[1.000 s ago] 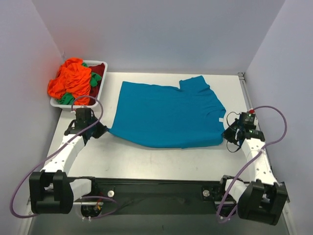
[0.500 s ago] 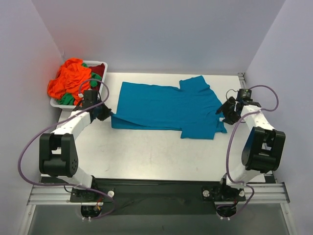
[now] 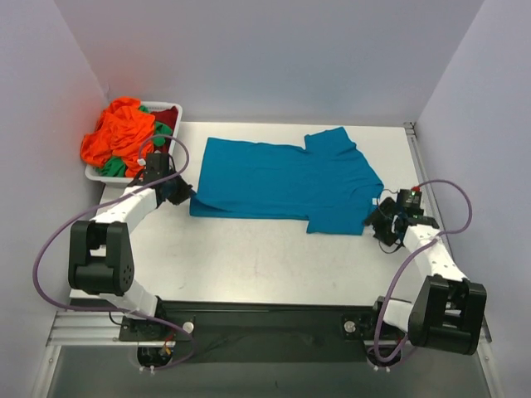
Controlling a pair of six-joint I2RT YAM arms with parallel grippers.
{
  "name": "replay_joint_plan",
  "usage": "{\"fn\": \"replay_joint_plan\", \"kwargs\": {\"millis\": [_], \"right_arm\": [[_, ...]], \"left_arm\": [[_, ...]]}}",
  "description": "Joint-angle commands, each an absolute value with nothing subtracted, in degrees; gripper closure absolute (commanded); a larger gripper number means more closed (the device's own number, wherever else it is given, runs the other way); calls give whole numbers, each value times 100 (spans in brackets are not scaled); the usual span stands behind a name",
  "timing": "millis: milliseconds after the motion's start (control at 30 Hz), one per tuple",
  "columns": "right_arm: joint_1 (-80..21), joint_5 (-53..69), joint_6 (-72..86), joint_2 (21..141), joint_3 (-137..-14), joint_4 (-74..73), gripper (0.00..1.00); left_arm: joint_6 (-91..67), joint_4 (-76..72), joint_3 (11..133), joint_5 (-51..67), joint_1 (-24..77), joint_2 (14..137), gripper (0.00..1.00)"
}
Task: Fold and stack the t-shirts
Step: Flatten out the tshirt
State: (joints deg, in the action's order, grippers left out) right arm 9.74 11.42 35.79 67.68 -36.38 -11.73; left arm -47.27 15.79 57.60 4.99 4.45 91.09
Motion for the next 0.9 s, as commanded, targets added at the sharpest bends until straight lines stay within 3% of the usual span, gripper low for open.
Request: {"fn": "replay_joint_plan", "kwargs": {"millis": [0,333,433,533,567,667,867], "right_arm": [[905,1248,3604,7161,-3472,-827,50],[659,1230,3814,7953,-3463,-378,52],[580,1248,3858,8059,-3437,-273,59],[554,1204,3885,8016,-3402,-255,73],[554,1195,3885,7972,-3393,-298,83],[562,1195,3832,7621,-3375,-578,100],[598,1292,3762,6356,-3235,-1474,100]], "left_arm": [[-4729,1318,5748,589,466,8895,100],[-4755,1336,5652,589,466,8807,100],[-4755,1345,5616,598,466,8772,100],[-4755,1371,5564,589,466,8719,100],[-4755,1388,5546,580,466,8667,100],[-4737,1432,5415,563,466,8526,100],[-4737,1582,5019,448,466,7999,100]]}}
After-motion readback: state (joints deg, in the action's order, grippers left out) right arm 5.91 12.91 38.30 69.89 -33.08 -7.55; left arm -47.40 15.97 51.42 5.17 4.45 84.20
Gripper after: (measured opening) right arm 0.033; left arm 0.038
